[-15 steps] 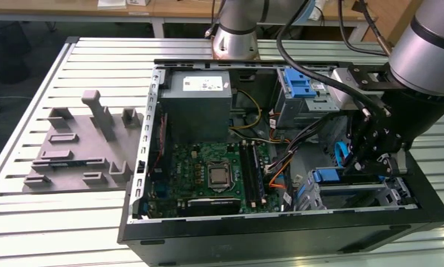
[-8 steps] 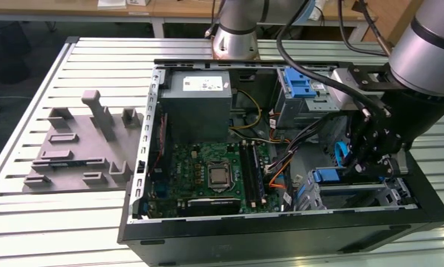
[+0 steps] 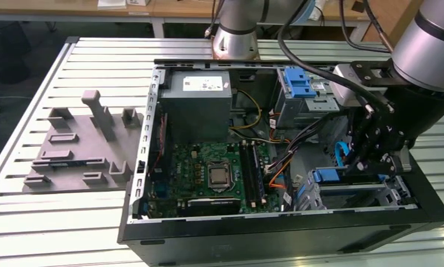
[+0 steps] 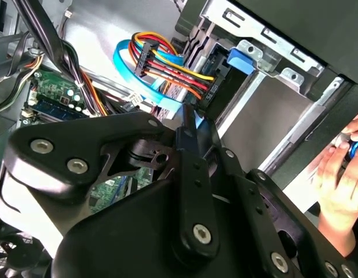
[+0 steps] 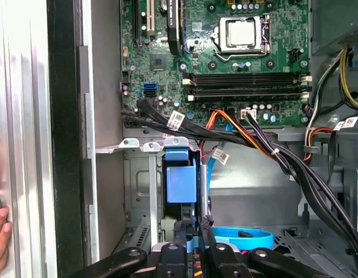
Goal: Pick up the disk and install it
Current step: 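Insert the second disk wire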
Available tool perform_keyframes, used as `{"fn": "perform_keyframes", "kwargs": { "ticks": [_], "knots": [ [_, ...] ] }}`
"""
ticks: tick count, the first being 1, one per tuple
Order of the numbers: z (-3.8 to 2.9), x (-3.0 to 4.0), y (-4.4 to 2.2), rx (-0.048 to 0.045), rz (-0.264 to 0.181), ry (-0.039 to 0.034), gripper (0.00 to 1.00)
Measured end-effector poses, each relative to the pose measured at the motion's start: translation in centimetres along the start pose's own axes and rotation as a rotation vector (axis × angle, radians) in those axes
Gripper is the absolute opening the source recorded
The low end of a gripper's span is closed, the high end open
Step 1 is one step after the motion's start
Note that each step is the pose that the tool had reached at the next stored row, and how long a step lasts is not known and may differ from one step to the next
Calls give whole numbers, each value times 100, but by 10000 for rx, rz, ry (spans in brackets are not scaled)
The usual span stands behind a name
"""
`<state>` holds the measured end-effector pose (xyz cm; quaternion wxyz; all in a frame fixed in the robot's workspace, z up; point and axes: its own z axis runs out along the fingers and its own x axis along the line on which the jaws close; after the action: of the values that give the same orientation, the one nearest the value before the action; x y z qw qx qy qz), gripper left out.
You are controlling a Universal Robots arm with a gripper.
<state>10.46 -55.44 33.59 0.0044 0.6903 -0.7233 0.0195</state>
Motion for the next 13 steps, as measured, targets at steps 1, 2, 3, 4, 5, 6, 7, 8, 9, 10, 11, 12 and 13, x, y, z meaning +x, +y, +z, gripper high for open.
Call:
{"fn": "perform_keyframes", "kwargs": {
  "ticks": [1,2,3,4,5,6,7,8,9,10,11,12,13],
  "knots": [
    [-5,0,0,0,0,-2,24],
    [-10,0,0,0,0,-2,24],
    [-14,1,0,0,0,-3,24],
    [-18,1,0,0,0,-2,24],
    [-24,1,0,0,1,0,24],
    [-31,1,-1,0,0,0,24],
    [-40,1,-1,0,0,0,24],
    [-48,2,-1,0,0,-1,24],
    [-58,2,-1,-1,1,-2,24],
    [-70,2,-1,0,0,0,24],
    [-82,3,-2,0,0,-1,24],
    [-92,3,-2,0,0,-1,24],
    [-101,3,-2,0,0,-1,22]
  ]
}}
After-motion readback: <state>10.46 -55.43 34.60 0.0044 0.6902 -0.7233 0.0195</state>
